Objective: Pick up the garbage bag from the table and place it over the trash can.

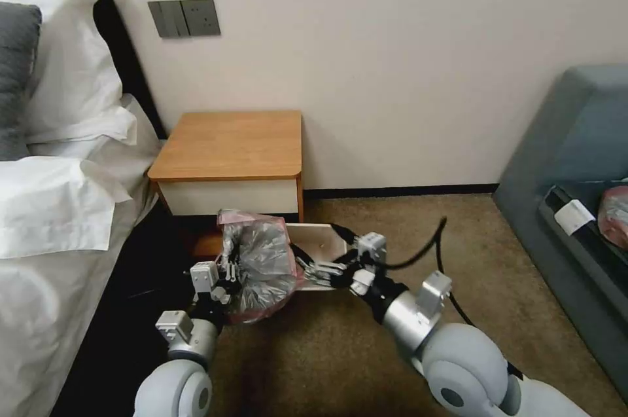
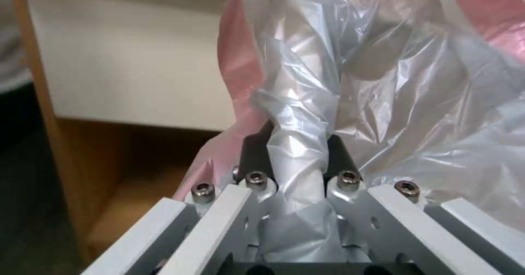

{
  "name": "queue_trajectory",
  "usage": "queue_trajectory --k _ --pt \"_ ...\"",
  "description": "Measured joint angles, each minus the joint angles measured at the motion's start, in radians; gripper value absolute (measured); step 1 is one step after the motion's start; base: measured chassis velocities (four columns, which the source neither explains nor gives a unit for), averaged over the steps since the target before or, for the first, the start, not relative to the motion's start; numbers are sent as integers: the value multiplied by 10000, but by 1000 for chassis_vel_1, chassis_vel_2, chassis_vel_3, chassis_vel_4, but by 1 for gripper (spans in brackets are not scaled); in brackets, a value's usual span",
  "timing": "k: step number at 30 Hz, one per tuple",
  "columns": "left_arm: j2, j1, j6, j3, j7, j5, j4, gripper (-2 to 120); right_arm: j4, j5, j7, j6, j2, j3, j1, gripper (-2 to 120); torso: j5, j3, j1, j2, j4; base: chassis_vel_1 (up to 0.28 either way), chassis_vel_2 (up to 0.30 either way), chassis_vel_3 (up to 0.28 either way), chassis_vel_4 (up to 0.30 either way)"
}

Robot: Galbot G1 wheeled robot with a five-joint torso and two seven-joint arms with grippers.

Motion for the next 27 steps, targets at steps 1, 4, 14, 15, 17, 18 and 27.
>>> queue_trajectory --k 1,4,14,15,17,18,27 --pt "-18 33 -150 -25 1 232 0 7 91 441 275 -202 180 -165 144 100 1 0 0 0 0 0 0 0 0" --pt "-52 81 -304 -32 3 450 1 7 111 860 691 -481 408 -482 360 100 0 0 0 -1 0 0 0 0 0" --pt "-293 168 -660 -21 138 776 -12 7 -1448 660 1229 -1068 678 -1180 1328 98 1 0 0 0 -1 0 0 0 0" --pt "-310 175 -672 -10 139 783 -38 7 -1650 658 1219 -1053 705 -1237 1433 95 1 1 0 -1 -2 0 0 0 0" --pt "-320 177 -674 -4 152 786 -52 7 -1787 656 1195 -1040 730 -1286 1514 94 2 0 0 0 -1 0 0 0 0" --pt "-343 178 -679 -2 168 788 -78 7 -1913 654 1179 -1024 765 -1348 1608 91 1 1 0 -1 -1 0 0 0 0" --pt "-260 166 -686 -60 183 756 -151 7 -2298 502 1027 -930 944 -1724 1826 59 1 1 0 0 -1 0 0 0 0"
